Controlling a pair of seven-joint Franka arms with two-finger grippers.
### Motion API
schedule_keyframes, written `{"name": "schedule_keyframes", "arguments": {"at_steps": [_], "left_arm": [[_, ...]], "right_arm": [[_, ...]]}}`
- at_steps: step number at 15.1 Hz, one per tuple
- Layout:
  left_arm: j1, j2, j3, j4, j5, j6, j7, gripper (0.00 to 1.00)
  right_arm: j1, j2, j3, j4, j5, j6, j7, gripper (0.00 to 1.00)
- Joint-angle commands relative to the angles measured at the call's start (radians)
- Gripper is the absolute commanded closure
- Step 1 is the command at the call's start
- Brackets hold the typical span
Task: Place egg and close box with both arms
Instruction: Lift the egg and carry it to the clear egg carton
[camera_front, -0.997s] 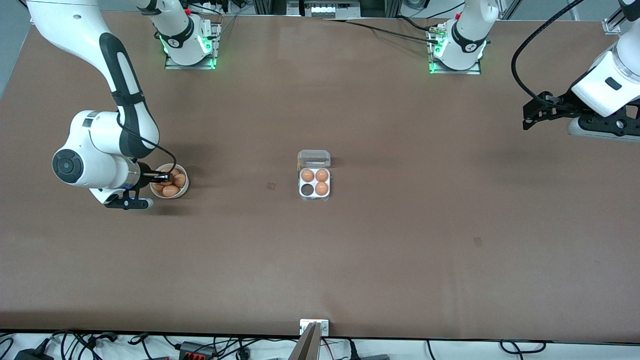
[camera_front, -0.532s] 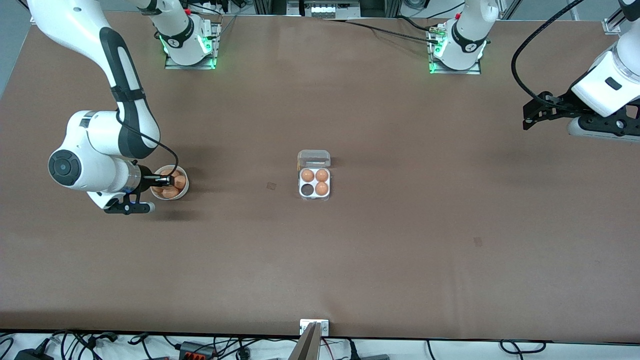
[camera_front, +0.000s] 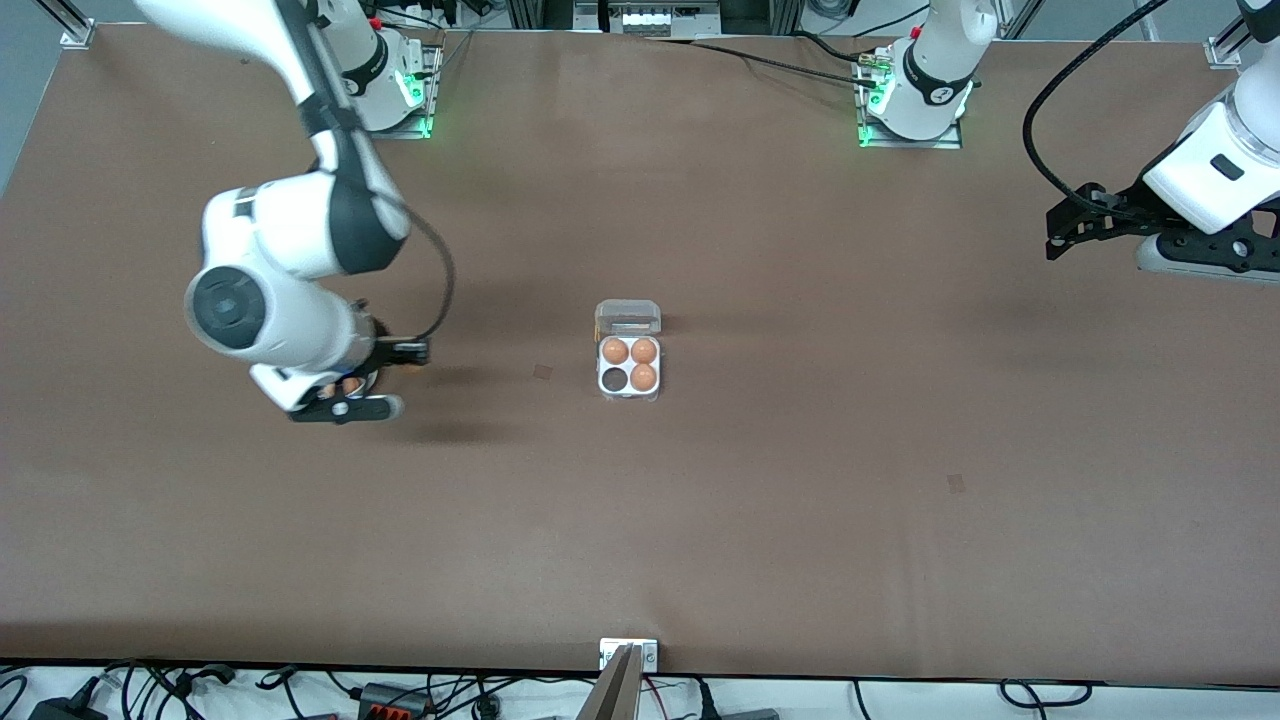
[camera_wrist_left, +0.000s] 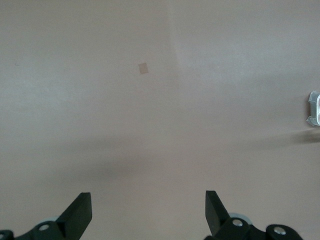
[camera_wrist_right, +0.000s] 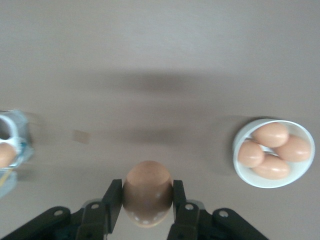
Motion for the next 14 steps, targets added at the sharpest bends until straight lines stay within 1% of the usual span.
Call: {"name": "schedule_keyframes", "arguments": {"at_steps": [1, 2, 4, 5, 7, 10, 14], "left_arm": [[0.004, -0.002, -0.002, 0.017, 0.003, -0.019, 0.016, 0.0], [0.004, -0.002, -0.002, 0.017, 0.003, -0.019, 0.016, 0.0], [0.004, -0.002, -0.002, 0.017, 0.003, -0.019, 0.016, 0.0], [0.004, -0.002, -0.002, 0.017, 0.003, -0.019, 0.016, 0.0], [0.004, -0.001, -0.002, 0.017, 0.003, -0.019, 0.016, 0.0], [0.004, -0.002, -0.002, 0.017, 0.003, -0.019, 0.013, 0.0], [0.004, -0.002, -0.002, 0.017, 0.003, -0.019, 0.013, 0.0]], "right_arm": [[0.036, 0.039, -0.006, 0.064, 0.003, -0.012, 0.015, 0.9], [0.044, 0.066, -0.006, 0.092, 0.019, -0.011, 0.023, 0.9], [0.061, 0.14, -0.008, 0.174, 0.118, -0.009, 0.063, 0.9], [0.077, 0.166, -0.006, 0.213, 0.14, -0.003, 0.077, 0.9], [0.107, 0.2, -0.006, 0.254, 0.142, 0.006, 0.116, 0.9], [0.168, 0.234, -0.006, 0.264, 0.142, 0.11, 0.155, 0.91], [0.2, 0.305, 0.007, 0.313, 0.142, 0.184, 0.175, 0.92]]}}
